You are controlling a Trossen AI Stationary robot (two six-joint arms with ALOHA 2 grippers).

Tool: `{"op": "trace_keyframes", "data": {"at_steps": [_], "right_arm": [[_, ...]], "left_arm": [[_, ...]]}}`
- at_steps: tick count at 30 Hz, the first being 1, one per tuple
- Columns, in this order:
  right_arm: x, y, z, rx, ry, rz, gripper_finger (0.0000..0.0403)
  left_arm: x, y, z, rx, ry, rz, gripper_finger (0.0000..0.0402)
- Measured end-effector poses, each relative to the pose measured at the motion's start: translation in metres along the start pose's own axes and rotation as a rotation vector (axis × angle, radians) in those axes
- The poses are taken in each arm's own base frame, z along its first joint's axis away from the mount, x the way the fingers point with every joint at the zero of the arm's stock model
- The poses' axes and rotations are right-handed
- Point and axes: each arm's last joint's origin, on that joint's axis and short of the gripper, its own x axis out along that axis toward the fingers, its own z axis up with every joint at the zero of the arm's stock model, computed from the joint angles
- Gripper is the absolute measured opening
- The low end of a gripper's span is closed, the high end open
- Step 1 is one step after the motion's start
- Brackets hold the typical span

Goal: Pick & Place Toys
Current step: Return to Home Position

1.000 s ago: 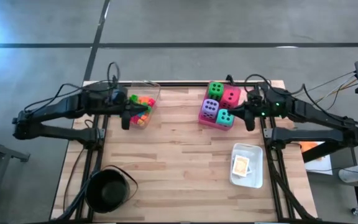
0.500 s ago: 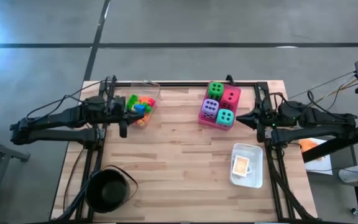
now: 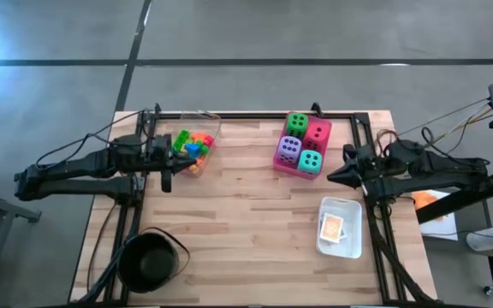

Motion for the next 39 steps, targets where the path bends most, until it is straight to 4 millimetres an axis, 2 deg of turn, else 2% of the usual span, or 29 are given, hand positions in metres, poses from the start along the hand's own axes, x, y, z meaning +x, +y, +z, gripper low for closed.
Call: {"op": "trace_keyframes", "data": {"at_steps": [5, 12, 16, 20, 31, 39], "right_arm": [[-0.007, -0.001, -0.007, -0.088, -0.062, 0.066, 0.0017], [-0.03, -0.001, -0.023, -0.107, -0.14, 0.181, 0.0017], [-0.036, -0.005, -0.034, -0.133, -0.173, 0.192, 0.0017], [-0.03, -0.014, -0.05, -0.121, -0.164, 0.185, 0.0017], [-0.005, -0.035, -0.09, -0.088, -0.215, 0.235, 0.0017], [0.004, -0.045, -0.11, -0.087, -0.23, 0.234, 0.0017]], "left_arm": [[-0.002, 0.004, -0.022, -0.002, -0.015, -0.024, 0.0003], [-0.013, 0.009, -0.046, -0.008, -0.15, -0.066, 0.0003], [-0.012, 0.014, -0.061, -0.019, -0.116, -0.054, 0.0003], [-0.008, 0.016, -0.07, -0.018, -0.105, -0.049, 0.0003], [-0.006, 0.017, -0.076, 0.021, -0.118, -0.066, 0.0003], [0.001, 0.017, -0.103, 0.032, -0.104, -0.133, 0.0003]]}}
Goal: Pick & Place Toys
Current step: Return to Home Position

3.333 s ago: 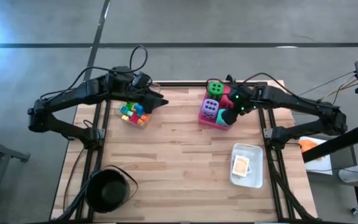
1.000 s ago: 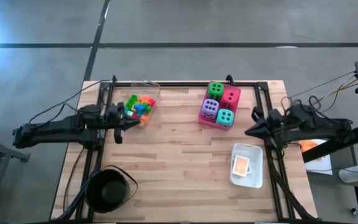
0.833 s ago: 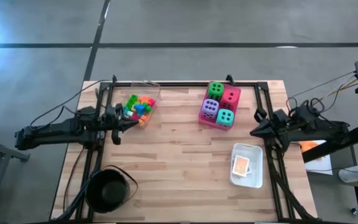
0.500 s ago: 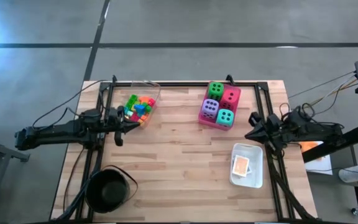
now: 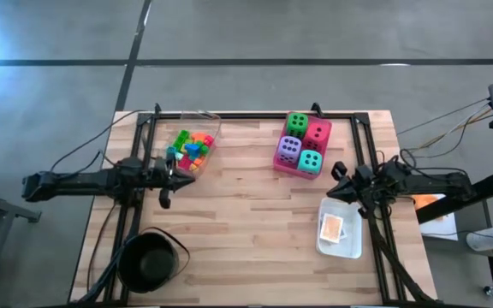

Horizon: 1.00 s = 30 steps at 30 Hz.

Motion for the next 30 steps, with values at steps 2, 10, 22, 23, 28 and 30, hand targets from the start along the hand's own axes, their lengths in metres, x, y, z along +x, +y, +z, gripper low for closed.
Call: {"op": "trace_keyframes", "data": {"at_steps": [2, 10, 22, 23, 28, 30], "right_arm": [[0.0, 0.0, 0.0, -0.002, -0.006, -0.007, 0.0017], [0.0, -0.001, -0.002, -0.004, 0.007, -0.026, 0.0017], [0.001, -0.002, -0.002, 0.003, 0.016, -0.029, 0.0017], [0.001, -0.002, -0.002, 0.003, 0.015, -0.029, 0.0017], [0.001, -0.002, -0.002, 0.003, 0.016, -0.03, 0.0017], [0.001, -0.002, -0.002, 0.003, 0.016, -0.03, 0.0017]], "left_arm": [[0.0, 0.001, -0.008, 0.002, -0.002, -0.012, 0.0003], [0.001, 0.003, -0.023, 0.038, 0.037, -0.013, 0.0003], [0.001, 0.004, -0.025, -0.003, 0.058, -0.007, 0.0003], [0.001, 0.004, -0.026, -0.011, 0.068, -0.004, 0.0003], [0.001, 0.005, -0.031, -0.017, 0.113, 0.008, 0.0003], [0.0, 0.006, -0.033, -0.018, 0.134, 0.014, 0.0003]]}}
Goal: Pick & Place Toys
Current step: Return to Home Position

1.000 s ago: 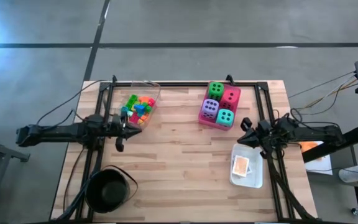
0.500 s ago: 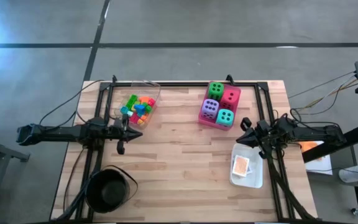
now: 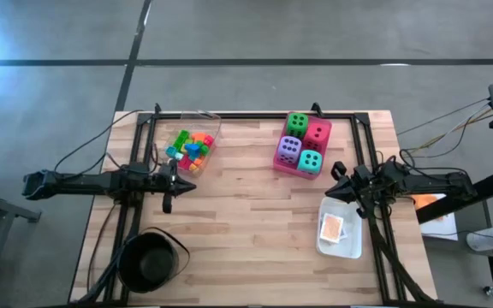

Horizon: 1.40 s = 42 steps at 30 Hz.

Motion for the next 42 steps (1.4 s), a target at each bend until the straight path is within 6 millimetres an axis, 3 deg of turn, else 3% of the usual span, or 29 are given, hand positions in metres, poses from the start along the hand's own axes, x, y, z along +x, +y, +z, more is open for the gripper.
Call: {"op": "trace_keyframes", "data": {"at_steps": [42], "right_arm": [[0.0, 0.0, 0.0, 0.0, 0.0, 0.0, 0.0017]], "left_arm": [[-0.0001, 0.0017, -0.0055, -0.003, 0.053, 0.019, 0.0003]]}}
